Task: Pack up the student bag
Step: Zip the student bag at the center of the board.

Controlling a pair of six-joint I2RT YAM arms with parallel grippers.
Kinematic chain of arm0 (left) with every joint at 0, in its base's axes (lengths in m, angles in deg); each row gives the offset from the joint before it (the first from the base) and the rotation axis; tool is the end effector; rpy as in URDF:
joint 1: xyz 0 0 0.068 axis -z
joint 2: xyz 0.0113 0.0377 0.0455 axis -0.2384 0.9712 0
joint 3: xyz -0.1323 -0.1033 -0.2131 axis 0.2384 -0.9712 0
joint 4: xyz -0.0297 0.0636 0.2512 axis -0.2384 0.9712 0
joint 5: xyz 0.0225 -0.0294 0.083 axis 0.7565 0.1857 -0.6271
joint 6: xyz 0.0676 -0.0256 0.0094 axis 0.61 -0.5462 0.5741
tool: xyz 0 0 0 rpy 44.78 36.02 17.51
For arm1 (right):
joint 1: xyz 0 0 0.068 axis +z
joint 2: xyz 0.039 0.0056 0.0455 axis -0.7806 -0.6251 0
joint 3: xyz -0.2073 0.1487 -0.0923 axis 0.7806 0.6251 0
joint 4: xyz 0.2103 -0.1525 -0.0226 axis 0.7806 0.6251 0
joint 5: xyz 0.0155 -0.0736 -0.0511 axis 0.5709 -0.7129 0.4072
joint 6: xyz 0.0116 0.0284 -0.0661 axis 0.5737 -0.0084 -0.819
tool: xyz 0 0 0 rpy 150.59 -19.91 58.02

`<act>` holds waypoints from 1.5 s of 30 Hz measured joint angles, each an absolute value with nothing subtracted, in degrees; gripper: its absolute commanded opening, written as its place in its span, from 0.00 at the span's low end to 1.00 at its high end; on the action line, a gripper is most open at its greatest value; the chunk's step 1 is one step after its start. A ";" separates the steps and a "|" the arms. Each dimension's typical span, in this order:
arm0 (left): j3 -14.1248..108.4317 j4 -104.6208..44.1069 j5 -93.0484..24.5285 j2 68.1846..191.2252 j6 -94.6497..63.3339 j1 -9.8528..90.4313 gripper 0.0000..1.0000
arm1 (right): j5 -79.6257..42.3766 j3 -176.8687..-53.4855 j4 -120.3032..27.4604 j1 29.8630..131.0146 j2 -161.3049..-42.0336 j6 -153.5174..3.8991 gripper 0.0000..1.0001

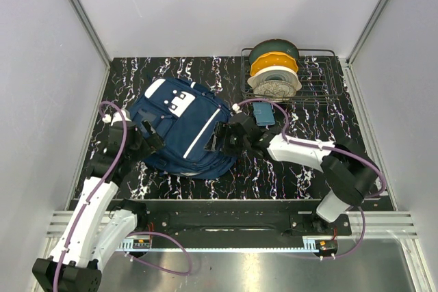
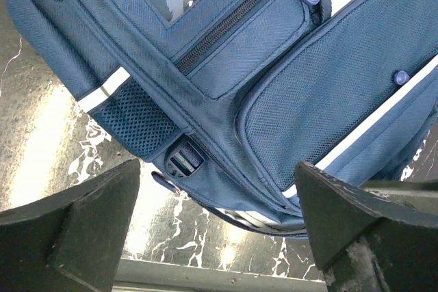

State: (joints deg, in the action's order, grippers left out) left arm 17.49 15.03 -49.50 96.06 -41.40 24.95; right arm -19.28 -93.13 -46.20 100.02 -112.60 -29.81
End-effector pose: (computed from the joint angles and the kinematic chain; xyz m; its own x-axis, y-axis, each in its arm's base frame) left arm 0.1650 -0.0250 0.2609 -0.5896 -0.4971 -0.6366 -0.3186 0.8674 -0.3822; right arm 0.2331 0.2766 0.1861 -0.8931 0.1655 -0.4183 -0.1713 0.7348 0.6563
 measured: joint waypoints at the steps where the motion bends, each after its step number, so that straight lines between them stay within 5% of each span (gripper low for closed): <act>1: 17.44 15.13 -49.50 95.86 -41.40 24.95 0.99 | -19.26 -93.50 -46.50 100.02 -113.38 -29.70 0.82; 33: 16.96 15.81 -47.93 95.03 -41.40 24.88 0.99 | -23.06 -93.50 -44.65 100.06 -115.20 -29.94 0.81; 43: 16.96 15.40 -46.34 94.81 -41.60 24.84 0.99 | -24.31 -94.09 -48.12 100.30 -119.90 -30.77 0.36; 44: 16.96 15.40 -46.20 94.81 -41.60 24.84 0.99 | -24.33 -94.04 -48.62 100.28 -120.33 -30.73 0.20; 45: 16.96 15.40 -46.14 94.81 -41.60 24.84 0.99 | -24.35 -94.04 -48.91 100.28 -120.64 -30.86 0.15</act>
State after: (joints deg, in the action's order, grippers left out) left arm 16.96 15.40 -46.14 94.81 -41.60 24.84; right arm -24.35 -94.04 -48.91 100.28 -120.64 -30.86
